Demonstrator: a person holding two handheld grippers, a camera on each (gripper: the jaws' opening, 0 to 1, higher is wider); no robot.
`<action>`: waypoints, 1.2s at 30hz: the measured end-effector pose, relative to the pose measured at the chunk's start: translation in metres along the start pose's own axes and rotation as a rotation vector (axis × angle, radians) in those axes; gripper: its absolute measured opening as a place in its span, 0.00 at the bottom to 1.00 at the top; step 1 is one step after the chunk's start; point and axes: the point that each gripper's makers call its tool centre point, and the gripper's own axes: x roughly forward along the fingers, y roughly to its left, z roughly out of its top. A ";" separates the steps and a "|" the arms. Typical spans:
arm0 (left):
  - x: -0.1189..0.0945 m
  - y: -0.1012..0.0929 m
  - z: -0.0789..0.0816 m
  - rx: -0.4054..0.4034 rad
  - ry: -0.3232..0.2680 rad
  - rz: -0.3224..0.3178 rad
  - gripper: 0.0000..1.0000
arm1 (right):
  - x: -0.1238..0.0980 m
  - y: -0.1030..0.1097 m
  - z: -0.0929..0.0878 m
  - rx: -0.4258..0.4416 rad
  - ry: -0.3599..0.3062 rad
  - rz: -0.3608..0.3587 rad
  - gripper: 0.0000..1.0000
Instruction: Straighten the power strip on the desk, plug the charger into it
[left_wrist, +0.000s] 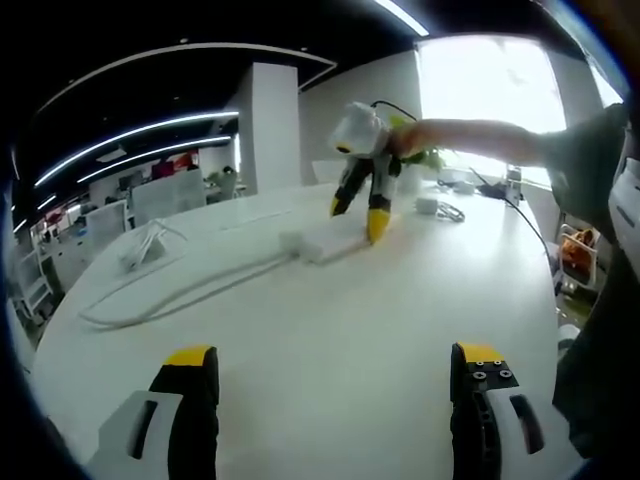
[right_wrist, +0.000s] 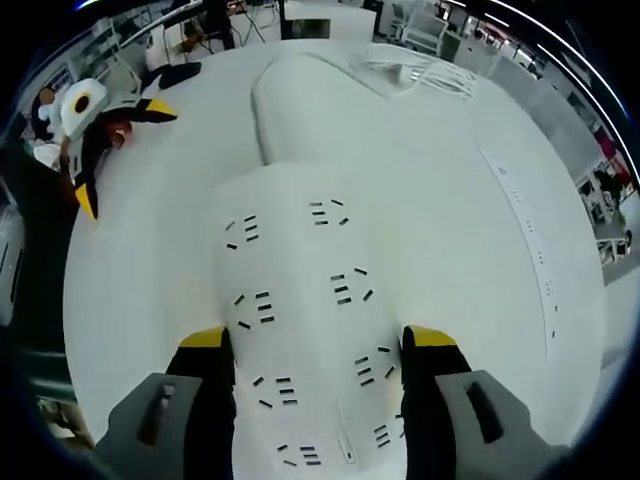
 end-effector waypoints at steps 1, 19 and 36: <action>0.000 0.000 0.000 0.000 -0.001 -0.001 0.99 | 0.000 0.000 0.000 0.002 -0.001 -0.001 0.67; 0.000 -0.002 -0.001 0.004 0.002 -0.012 0.99 | 0.001 -0.004 0.001 0.069 0.014 -0.029 0.67; 0.000 -0.003 -0.002 0.004 0.001 -0.015 0.99 | 0.001 -0.003 0.001 0.058 0.038 -0.014 0.67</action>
